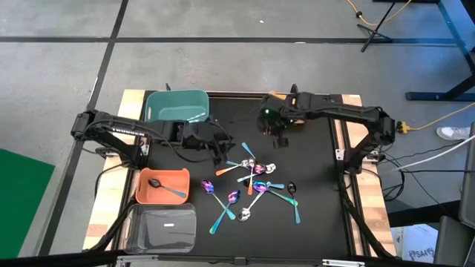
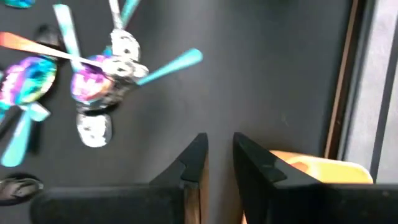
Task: Sort silverware by color (type)
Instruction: Put the orange spoon into the yellow bin
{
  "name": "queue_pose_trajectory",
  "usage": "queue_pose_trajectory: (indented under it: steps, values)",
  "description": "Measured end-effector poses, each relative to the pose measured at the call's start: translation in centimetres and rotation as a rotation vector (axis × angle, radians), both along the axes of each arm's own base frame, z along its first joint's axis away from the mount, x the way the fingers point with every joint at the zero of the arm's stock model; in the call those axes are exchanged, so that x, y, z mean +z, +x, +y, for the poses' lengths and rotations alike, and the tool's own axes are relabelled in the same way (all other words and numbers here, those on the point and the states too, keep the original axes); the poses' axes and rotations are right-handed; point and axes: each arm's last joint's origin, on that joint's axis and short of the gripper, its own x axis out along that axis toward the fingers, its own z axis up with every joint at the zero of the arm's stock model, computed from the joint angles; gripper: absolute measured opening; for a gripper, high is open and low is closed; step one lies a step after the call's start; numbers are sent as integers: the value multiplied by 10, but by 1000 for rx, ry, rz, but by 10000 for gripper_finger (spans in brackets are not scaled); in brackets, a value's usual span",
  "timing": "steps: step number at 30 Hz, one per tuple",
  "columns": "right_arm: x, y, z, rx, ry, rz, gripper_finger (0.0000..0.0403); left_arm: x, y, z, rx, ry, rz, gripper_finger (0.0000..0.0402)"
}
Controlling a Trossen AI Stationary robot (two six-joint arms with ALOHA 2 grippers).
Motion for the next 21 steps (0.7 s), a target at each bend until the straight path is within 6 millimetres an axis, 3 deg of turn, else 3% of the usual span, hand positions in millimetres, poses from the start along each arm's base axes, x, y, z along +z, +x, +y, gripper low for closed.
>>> queue_pose_trajectory:
  steps: [11, 21]
  values:
    - [3, 15, 52, 130, 5, -83, 62, -4, -3, -14, -49, 3, 54, 118]
    - [11, 27, 81, 213, -2, -233, 62, -4, -4, -19, -65, 4, 54, 118]
